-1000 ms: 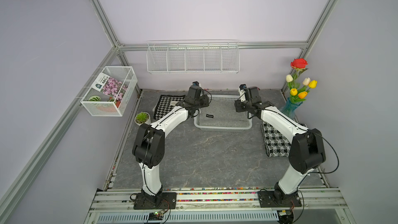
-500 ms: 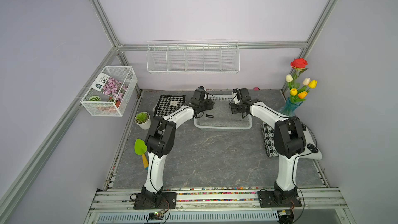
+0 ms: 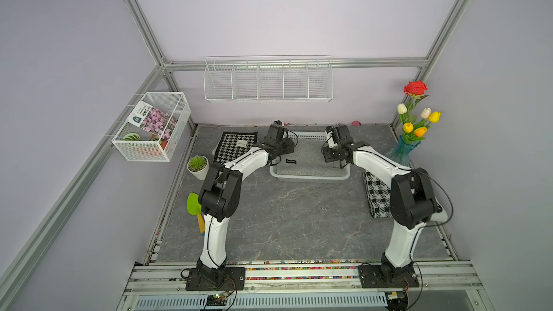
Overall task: Put the folded scarf in the basket
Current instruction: Place the scarf in the basket.
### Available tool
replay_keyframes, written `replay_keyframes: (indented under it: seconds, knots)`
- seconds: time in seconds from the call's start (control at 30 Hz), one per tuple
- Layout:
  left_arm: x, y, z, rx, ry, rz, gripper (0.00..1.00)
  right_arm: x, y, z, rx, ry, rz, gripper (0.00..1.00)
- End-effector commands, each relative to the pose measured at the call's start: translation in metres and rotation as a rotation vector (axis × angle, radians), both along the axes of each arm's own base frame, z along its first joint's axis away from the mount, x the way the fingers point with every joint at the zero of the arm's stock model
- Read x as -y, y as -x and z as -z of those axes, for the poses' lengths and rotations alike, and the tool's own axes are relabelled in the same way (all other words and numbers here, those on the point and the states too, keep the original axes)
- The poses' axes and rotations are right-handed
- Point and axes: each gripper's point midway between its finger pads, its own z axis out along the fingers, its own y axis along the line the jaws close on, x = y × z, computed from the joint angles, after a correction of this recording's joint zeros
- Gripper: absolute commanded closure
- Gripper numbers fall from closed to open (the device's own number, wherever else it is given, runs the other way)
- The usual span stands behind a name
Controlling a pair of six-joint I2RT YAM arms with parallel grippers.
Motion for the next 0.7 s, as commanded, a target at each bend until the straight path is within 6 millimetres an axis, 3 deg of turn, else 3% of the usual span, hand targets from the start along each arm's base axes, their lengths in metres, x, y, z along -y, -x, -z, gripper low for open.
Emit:
replay_keyframes:
  seconds: [0.0, 0.17, 0.23, 0.33, 0.5, 0.6, 0.67]
  knots:
    - [0.002, 0.023, -0.069, 0.119, 0.036, 0.027, 0.52, -0.014, 0.042, -0.050, 0.025, -0.121, -0.048, 0.47]
    - [0.000, 0.077, -0.098, 0.144, 0.068, 0.076, 0.51, -0.004, 0.122, -0.072, 0.023, -0.156, -0.036, 0.46]
    - [-0.004, 0.105, -0.101, 0.152, 0.099, 0.091, 0.50, 0.004, 0.155, -0.064, -0.012, -0.175, -0.007, 0.46]
    - [-0.018, 0.143, -0.090, 0.141, 0.135, 0.109, 0.50, 0.015, 0.195, -0.043, -0.045, -0.112, 0.026, 0.46]
    - [-0.047, 0.183, -0.065, 0.127, 0.145, 0.108, 0.50, 0.053, 0.232, -0.013, -0.082, 0.034, 0.137, 0.44]
    - [-0.051, 0.196, -0.049, 0.117, 0.156, 0.127, 0.50, 0.070, 0.230, 0.001, -0.027, 0.079, 0.192, 0.43]
    - [-0.058, 0.193, -0.038, 0.132, 0.109, 0.105, 0.50, 0.078, 0.223, 0.009, -0.023, 0.090, 0.224, 0.42]
